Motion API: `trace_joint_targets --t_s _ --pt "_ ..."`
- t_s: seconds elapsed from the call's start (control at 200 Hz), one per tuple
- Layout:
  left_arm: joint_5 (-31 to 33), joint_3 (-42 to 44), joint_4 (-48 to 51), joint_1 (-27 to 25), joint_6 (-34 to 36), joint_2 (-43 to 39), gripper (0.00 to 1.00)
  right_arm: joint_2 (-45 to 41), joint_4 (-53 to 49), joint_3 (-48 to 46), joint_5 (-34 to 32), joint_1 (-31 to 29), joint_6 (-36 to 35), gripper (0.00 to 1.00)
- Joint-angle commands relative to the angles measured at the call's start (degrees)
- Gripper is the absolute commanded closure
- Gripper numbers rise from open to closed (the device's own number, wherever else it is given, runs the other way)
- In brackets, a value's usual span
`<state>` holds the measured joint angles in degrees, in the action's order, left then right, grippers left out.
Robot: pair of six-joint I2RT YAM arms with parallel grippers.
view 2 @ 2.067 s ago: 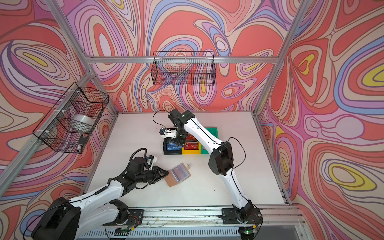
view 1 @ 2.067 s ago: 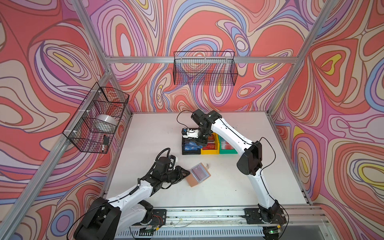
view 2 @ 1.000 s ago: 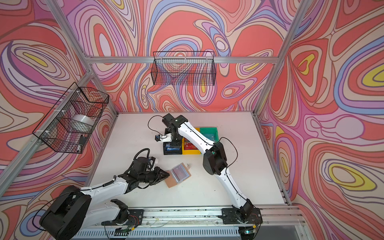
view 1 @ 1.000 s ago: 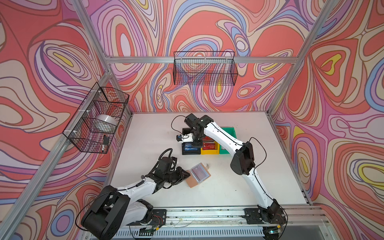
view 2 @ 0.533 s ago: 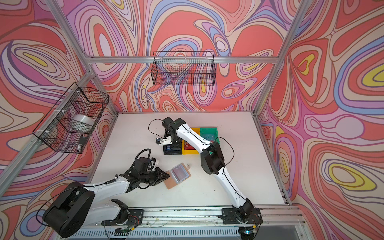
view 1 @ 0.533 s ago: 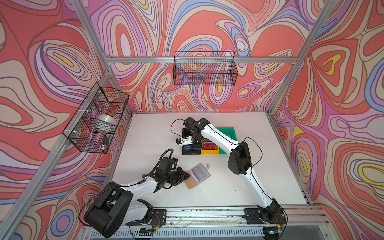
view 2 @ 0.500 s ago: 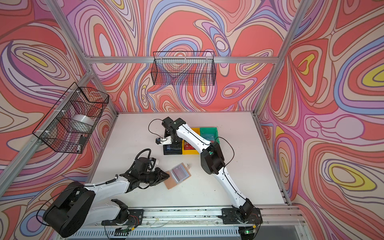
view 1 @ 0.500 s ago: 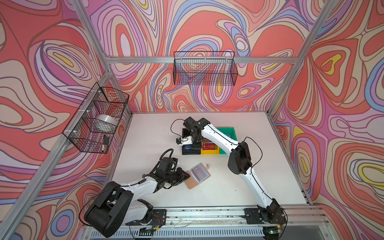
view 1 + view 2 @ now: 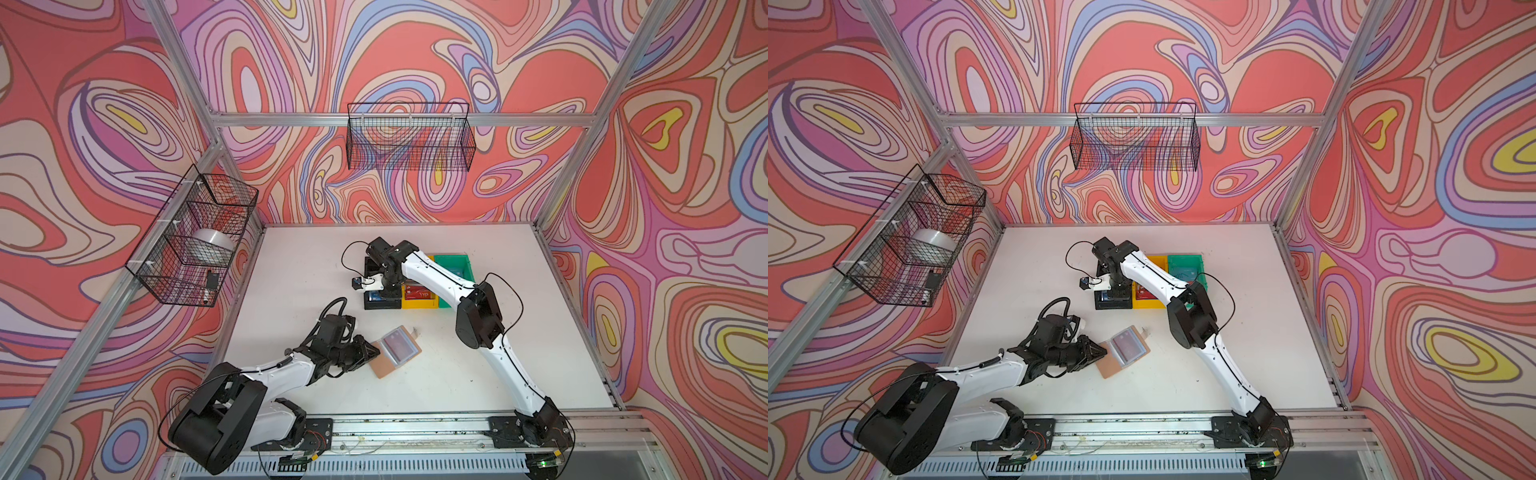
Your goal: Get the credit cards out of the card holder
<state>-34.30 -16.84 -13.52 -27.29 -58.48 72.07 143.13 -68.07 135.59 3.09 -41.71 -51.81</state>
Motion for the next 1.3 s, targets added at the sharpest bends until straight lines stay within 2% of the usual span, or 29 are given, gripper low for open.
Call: trace_joint_targets --t_s 0.0,0.13,0.27,0.376,0.546,0.601,0.686,0.816,0.906,1.052,1.292 --pt "1.22 0.29 -0.54 0.07 0.91 -1.42 0.80 -2.91 4.93 -1.46 -2.07 -0.11 1.05 0.60" --pt "1.62 0.71 0.09 0.09 0.92 -2.20 0.80 -4.63 10.75 -3.97 -5.21 -0.09 2.08 0.54" --pt "2.50 0.68 1.63 0.04 1.42 -2.82 0.80 -9.23 17.71 -8.70 -9.85 -0.12 5.29 0.53" --pt "2.75 1.00 1.53 0.11 1.48 -2.48 0.80 -16.00 21.38 -14.64 -9.72 -0.29 9.31 0.54" --pt "1.22 1.69 -3.99 0.05 -0.20 -0.54 0.80 -31.12 28.27 -32.41 -3.34 -1.17 20.41 0.57" --pt "0.36 2.00 -6.76 0.06 -1.13 0.69 0.80 -36.19 31.94 -40.58 -0.04 -1.30 25.54 0.57" --pt "-0.40 2.07 -9.22 0.04 -1.71 2.82 0.80 -41.10 33.38 -48.44 2.20 -1.35 37.75 0.59" --pt "-1.32 2.13 -11.95 0.04 -2.08 5.67 0.80 -41.26 27.14 -54.02 11.05 -1.29 49.73 0.65" --pt "-1.51 1.99 -13.57 0.04 -2.54 7.04 0.80 -42.72 30.08 -61.08 16.50 -1.34 56.24 0.70" --pt "-1.69 2.26 -14.35 -0.15 -3.02 7.30 0.80 -43.01 35.49 -69.04 15.56 -1.35 62.42 0.76" --pt "-0.33 2.63 -11.41 -0.25 -2.42 4.80 0.80 -40.64 37.13 -71.71 16.68 -1.31 64.29 0.84"
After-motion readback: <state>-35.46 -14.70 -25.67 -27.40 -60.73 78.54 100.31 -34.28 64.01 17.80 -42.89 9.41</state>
